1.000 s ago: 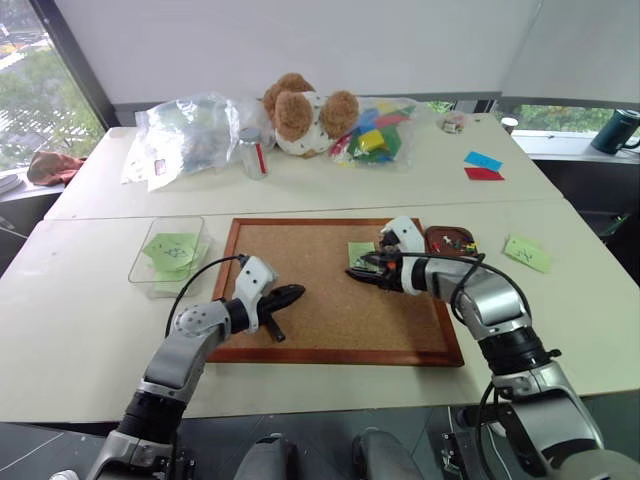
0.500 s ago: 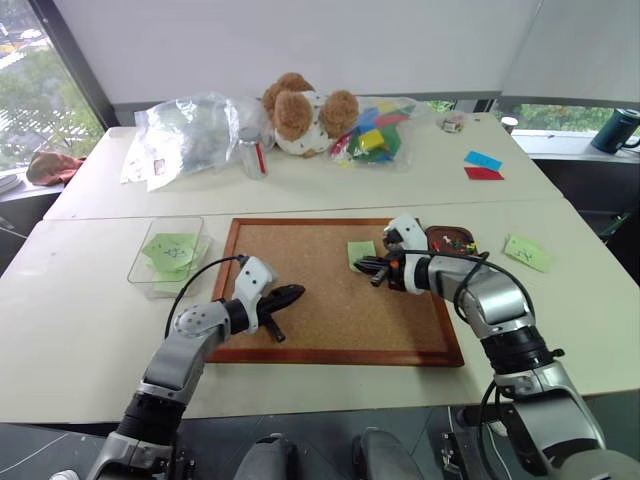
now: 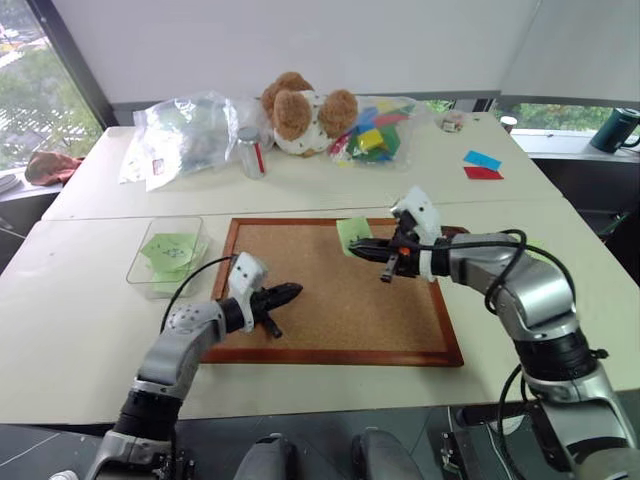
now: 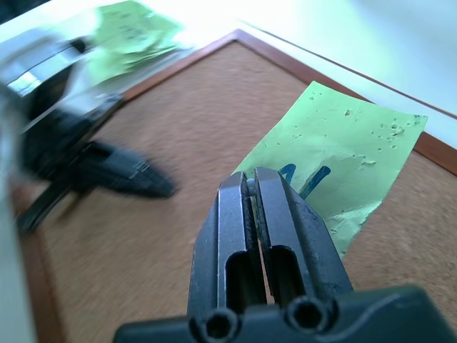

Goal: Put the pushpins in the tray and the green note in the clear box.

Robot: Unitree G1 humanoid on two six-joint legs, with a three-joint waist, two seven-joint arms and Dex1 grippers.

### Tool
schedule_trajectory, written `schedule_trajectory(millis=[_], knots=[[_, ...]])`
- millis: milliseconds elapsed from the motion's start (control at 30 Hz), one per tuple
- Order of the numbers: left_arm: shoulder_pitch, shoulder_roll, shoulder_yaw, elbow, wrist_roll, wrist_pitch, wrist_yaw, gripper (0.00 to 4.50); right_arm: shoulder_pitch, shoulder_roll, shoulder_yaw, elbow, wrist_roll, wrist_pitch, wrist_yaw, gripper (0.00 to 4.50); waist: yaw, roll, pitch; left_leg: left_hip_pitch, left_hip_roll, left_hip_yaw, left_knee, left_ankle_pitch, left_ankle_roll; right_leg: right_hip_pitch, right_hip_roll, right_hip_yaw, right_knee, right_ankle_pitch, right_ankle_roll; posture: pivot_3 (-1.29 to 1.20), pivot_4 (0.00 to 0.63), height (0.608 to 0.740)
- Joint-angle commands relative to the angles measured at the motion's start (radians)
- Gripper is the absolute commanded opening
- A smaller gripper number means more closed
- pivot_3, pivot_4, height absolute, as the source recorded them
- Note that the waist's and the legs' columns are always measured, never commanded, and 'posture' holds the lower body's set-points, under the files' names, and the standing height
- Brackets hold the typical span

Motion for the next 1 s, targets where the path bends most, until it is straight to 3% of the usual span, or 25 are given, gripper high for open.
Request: schedule_trajectory(millis=[33,200,233,533,967,1000], knots=[[-0.062,0.024,0.095,-0.04,-0.164,0.143,-0.041,1.78,-0.009,-0.037,0.001,-0.084,0.025,-0.014,0.037,0.0,0.003,-0.002,0.001,-0.001,0.0,0.0,0.0,0.0,0.0,0.0,0.0,0.0,0.0,0.0,0.0,0.0,0.15,0.74],[-0.177,0.002,0.172,-0.029,-0.322,0.302,-0.012,4.29,-0.014,-0.058,0.028,-0.127,0.025,-0.033,0.066,0.0,0.009,-0.005,0.003,-0.002,0.0,-0.001,0.003,0.0,0.0,0.0,0.0,-0.001,0.0,0.0,0.0,0.0,0.15,0.74],[-0.196,-0.012,0.185,-0.018,-0.342,0.318,0.004,4.42,-0.016,-0.06,0.033,-0.13,0.022,-0.039,0.07,0.0,0.009,-0.005,0.003,-0.003,-0.001,-0.001,0.003,0.0,0.0,0.0,0.0,-0.001,-0.001,0.0,0.0,0.0,0.15,0.74],[-0.301,-0.178,0.238,0.037,-0.475,0.444,0.182,4.42,-0.042,-0.061,0.083,-0.158,0.006,-0.103,0.105,0.0,0.007,-0.006,0.003,-0.003,-0.001,-0.001,0.003,0.0,0.0,-0.001,0.0,-0.001,-0.001,0.0,0.0,0.0,0.15,0.74],[-0.269,-0.31,0.274,-0.01,-0.624,0.544,0.366,4.42,-0.091,-0.045,0.103,-0.128,-0.006,-0.127,0.098,0.0,0.008,-0.006,0.003,-0.003,-0.001,-0.001,0.003,0.003,-0.006,-0.001,0.0,-0.001,-0.001,0.0,0.0,0.0,0.15,0.74],[-0.259,-0.32,0.281,-0.018,-0.644,0.552,0.384,4.18,-0.093,-0.044,0.103,-0.126,-0.006,-0.128,0.098,0.0,0.008,-0.006,0.003,-0.003,-0.001,-0.001,0.003,0.003,-0.006,-0.001,0.0,-0.001,-0.001,0.0,0.0,0.0,0.15,0.74]])
